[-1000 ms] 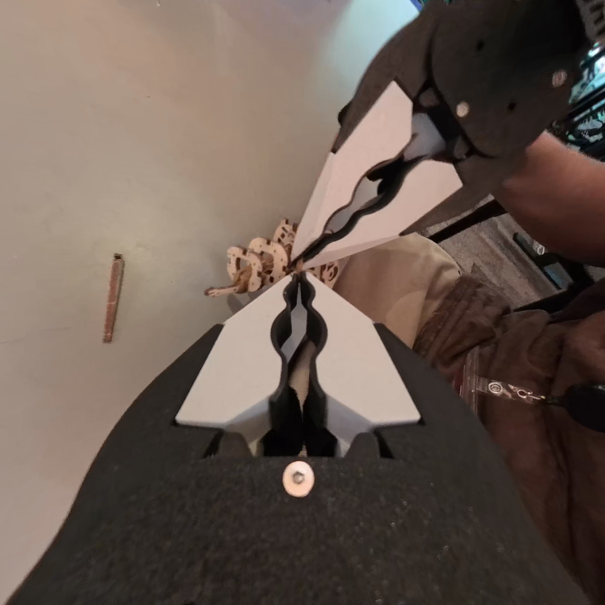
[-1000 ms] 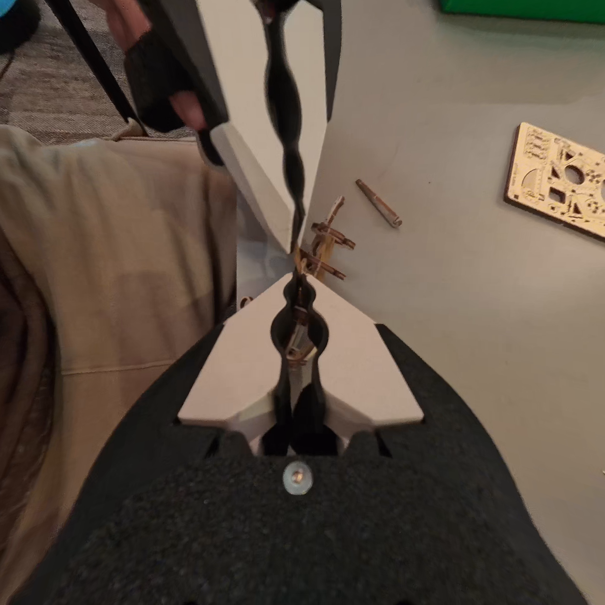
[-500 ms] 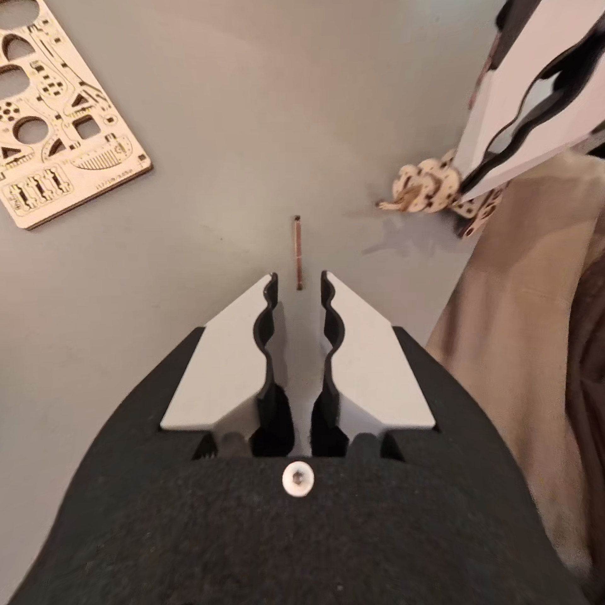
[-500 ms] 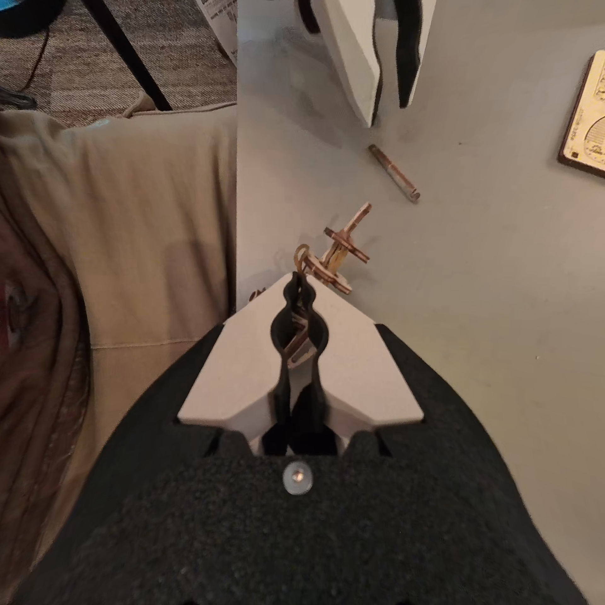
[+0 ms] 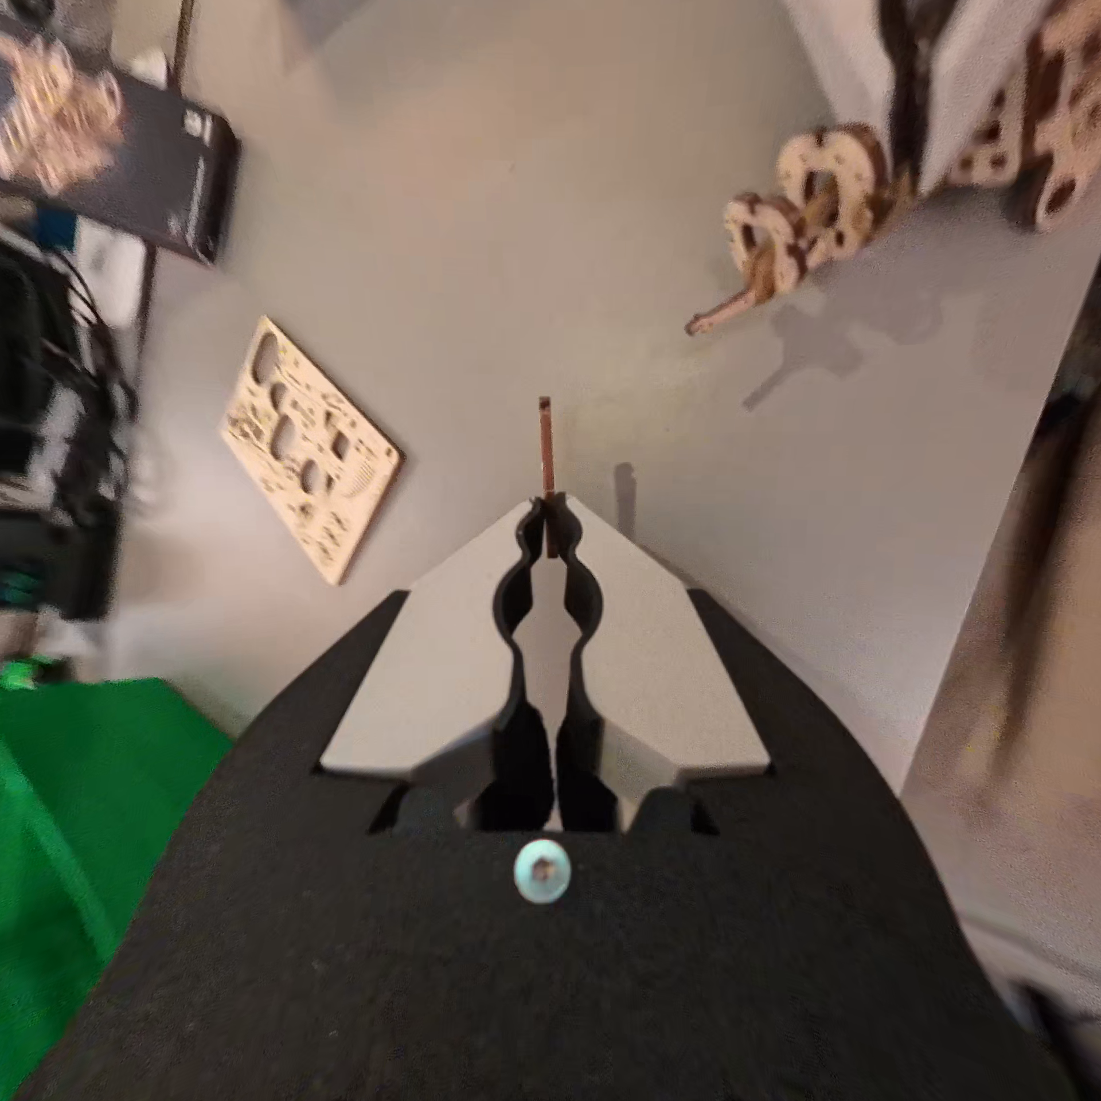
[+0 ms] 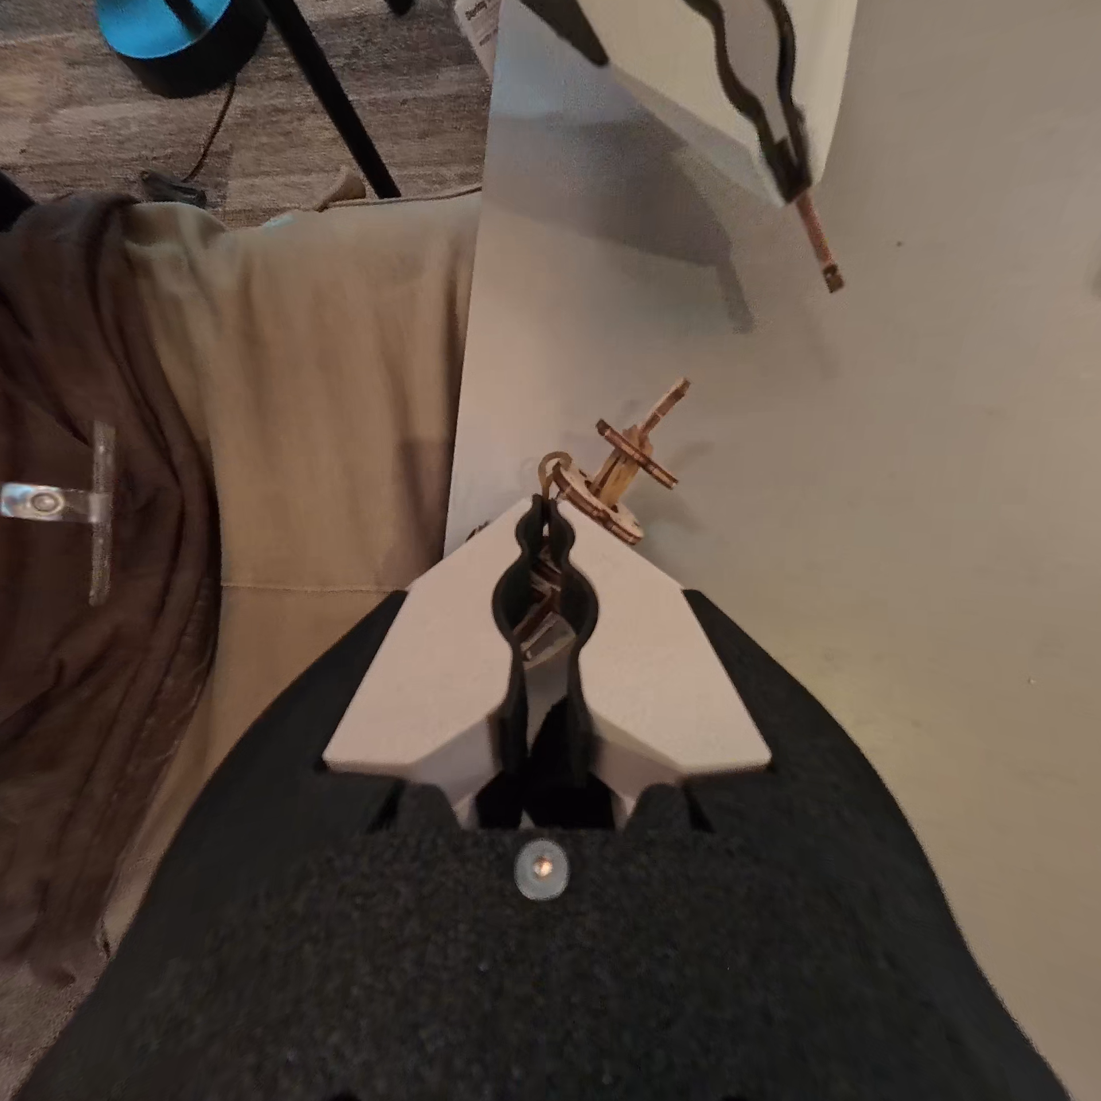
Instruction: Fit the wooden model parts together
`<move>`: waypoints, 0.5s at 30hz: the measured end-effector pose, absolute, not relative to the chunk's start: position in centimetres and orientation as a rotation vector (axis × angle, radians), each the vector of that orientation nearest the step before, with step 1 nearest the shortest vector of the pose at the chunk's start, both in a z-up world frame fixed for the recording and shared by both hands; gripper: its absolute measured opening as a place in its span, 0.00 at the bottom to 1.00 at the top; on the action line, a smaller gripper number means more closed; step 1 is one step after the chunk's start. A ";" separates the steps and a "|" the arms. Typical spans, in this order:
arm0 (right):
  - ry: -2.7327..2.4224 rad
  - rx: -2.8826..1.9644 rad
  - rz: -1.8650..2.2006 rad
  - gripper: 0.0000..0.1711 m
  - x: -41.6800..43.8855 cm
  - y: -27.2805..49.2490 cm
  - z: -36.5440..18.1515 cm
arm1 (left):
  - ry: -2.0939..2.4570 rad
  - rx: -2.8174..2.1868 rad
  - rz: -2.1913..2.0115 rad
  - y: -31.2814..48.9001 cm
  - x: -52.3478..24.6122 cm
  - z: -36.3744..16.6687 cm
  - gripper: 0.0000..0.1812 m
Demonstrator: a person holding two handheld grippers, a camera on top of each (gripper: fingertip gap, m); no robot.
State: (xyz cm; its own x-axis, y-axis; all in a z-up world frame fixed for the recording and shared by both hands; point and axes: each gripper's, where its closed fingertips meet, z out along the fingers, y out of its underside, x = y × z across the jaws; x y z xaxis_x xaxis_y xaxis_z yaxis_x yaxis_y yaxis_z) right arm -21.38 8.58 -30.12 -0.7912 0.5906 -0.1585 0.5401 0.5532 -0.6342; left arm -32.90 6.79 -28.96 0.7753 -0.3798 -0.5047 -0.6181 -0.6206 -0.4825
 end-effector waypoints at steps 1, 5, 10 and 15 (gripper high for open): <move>-2.716 -0.974 1.068 0.00 -21.3 8.7 -30.2 | 0.849 -2.307 0.509 6.6 -32.8 -28.9 0.00; -2.765 -0.928 1.078 0.00 -21.2 8.8 -30.4 | 1.044 -2.314 0.296 7.1 -30.9 -28.7 0.00; -2.845 -0.922 1.070 0.00 -20.9 8.7 -30.7 | 1.278 -2.332 0.027 6.1 -27.8 -28.6 0.00; -2.861 -0.841 1.065 0.00 -21.4 7.8 -30.6 | 1.384 -2.380 -0.041 6.3 -27.2 -30.2 0.00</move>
State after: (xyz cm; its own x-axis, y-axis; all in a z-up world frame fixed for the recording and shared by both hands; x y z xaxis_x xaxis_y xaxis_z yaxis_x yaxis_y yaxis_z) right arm -21.37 7.75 -30.64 -0.8586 0.4718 -0.2008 0.4882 0.6327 -0.6010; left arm -27.15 6.29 -30.23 0.5132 -0.8421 -0.1657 -0.8309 -0.4391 -0.3417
